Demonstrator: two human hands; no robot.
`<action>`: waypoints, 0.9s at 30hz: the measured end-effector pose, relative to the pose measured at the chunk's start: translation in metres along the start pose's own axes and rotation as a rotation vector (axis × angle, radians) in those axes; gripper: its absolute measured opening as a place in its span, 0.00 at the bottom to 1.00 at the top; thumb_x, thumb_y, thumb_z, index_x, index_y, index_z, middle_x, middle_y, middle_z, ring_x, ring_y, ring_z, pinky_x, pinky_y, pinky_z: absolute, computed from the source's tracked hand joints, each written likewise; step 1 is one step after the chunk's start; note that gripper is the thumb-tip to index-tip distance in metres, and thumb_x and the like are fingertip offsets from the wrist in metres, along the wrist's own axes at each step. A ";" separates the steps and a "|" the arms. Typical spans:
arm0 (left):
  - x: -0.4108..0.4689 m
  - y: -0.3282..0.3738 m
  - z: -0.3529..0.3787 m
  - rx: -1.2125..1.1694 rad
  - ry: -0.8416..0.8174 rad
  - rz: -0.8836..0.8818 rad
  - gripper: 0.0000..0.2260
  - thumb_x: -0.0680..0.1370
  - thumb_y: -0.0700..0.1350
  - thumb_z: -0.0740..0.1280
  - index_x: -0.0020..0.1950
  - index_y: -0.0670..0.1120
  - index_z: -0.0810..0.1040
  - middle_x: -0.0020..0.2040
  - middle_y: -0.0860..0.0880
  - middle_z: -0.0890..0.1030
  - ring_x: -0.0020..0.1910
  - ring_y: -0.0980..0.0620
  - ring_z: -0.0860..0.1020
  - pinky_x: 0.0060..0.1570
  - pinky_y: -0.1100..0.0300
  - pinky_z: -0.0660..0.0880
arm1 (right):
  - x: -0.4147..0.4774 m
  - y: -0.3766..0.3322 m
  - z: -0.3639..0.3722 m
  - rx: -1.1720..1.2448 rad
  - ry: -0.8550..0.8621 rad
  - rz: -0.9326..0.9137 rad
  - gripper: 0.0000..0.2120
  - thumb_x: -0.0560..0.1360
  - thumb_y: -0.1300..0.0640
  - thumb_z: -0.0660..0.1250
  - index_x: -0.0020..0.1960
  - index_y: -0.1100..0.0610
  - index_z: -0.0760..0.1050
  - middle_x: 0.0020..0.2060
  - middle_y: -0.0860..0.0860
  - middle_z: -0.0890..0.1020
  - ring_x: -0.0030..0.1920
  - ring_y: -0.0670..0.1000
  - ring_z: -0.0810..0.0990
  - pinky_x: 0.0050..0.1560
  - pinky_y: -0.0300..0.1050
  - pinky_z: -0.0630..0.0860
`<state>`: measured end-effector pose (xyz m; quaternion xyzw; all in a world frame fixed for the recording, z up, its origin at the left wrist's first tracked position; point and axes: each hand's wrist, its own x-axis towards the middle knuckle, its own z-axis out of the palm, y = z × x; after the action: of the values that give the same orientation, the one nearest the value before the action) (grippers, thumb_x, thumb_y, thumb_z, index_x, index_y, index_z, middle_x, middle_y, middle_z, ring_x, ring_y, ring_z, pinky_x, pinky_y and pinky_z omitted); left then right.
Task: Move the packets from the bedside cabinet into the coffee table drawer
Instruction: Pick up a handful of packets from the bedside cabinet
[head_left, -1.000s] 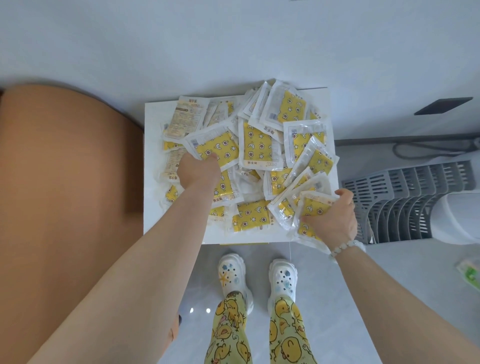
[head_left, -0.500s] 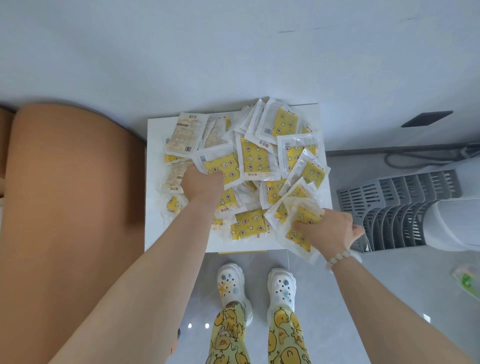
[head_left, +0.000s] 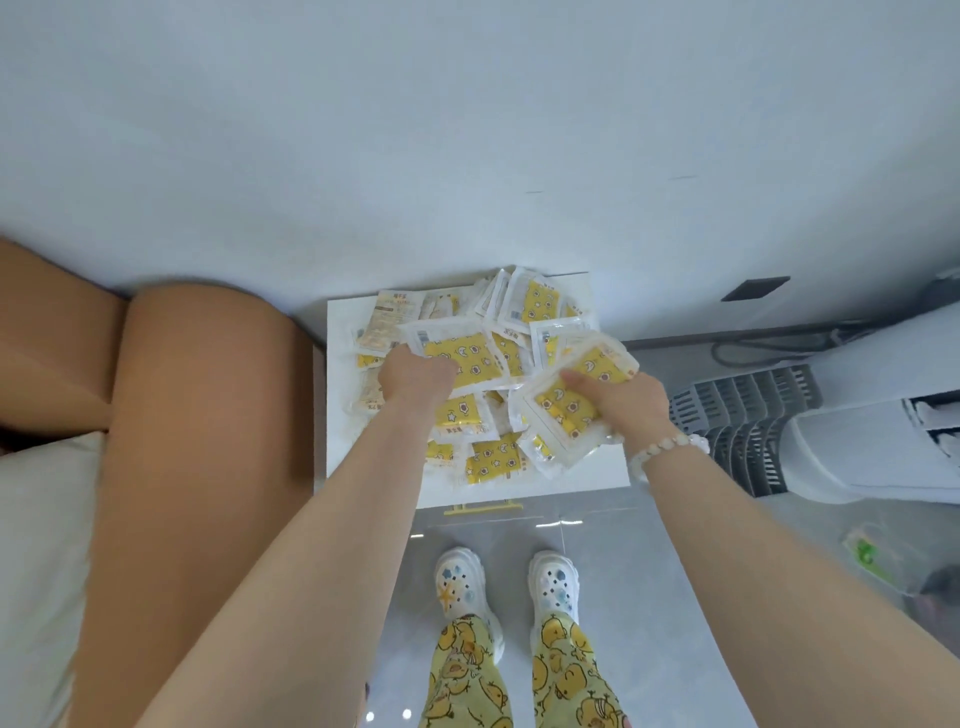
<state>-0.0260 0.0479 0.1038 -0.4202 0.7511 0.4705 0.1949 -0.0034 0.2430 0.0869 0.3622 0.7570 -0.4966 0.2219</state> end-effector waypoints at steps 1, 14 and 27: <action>-0.007 0.007 -0.003 0.021 -0.021 0.008 0.25 0.75 0.41 0.69 0.70 0.39 0.65 0.62 0.44 0.75 0.57 0.46 0.76 0.46 0.60 0.71 | -0.007 -0.002 -0.007 0.019 0.011 0.009 0.18 0.64 0.45 0.77 0.44 0.54 0.74 0.43 0.51 0.81 0.46 0.53 0.81 0.46 0.46 0.78; -0.104 0.061 0.015 0.162 -0.324 0.260 0.25 0.74 0.43 0.71 0.67 0.37 0.68 0.64 0.43 0.73 0.62 0.43 0.73 0.57 0.54 0.71 | -0.103 0.015 -0.107 0.535 0.222 0.159 0.22 0.61 0.48 0.80 0.39 0.55 0.69 0.48 0.54 0.81 0.50 0.56 0.82 0.55 0.53 0.79; -0.232 0.036 0.068 0.507 -0.844 0.450 0.06 0.73 0.35 0.70 0.40 0.42 0.75 0.44 0.42 0.80 0.42 0.42 0.80 0.49 0.46 0.78 | -0.238 0.125 -0.138 0.924 0.599 0.291 0.19 0.63 0.49 0.79 0.42 0.54 0.72 0.37 0.48 0.80 0.36 0.48 0.80 0.33 0.40 0.75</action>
<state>0.0701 0.2181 0.2501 0.0366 0.7690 0.4326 0.4693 0.2480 0.3209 0.2350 0.6473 0.4333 -0.6160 -0.1176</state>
